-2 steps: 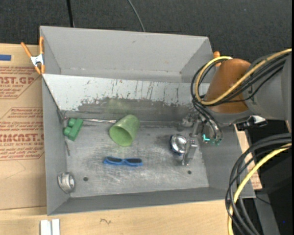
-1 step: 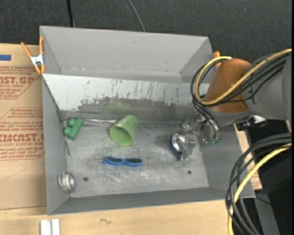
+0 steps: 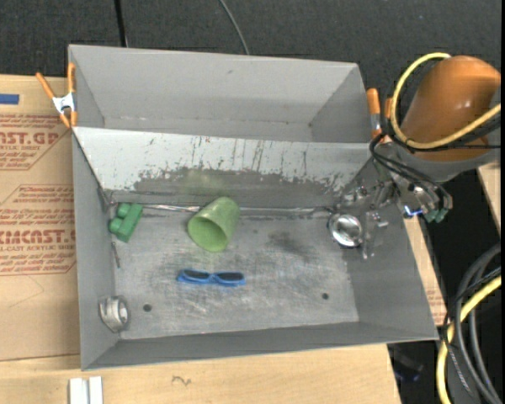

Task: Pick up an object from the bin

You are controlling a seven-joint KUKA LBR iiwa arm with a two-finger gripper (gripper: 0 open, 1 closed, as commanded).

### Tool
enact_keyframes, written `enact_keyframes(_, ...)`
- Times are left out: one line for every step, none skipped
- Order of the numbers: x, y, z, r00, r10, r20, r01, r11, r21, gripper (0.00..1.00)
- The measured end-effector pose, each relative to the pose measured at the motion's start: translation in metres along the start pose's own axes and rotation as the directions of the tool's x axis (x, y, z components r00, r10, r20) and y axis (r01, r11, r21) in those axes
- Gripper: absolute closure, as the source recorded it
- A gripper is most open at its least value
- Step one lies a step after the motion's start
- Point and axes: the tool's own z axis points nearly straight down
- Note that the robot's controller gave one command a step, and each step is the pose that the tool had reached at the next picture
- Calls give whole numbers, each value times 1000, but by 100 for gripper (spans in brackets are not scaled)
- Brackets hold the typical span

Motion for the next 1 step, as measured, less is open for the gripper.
enact_keyframes(-26,2,-81,973,-229,3,229,973,0,100)
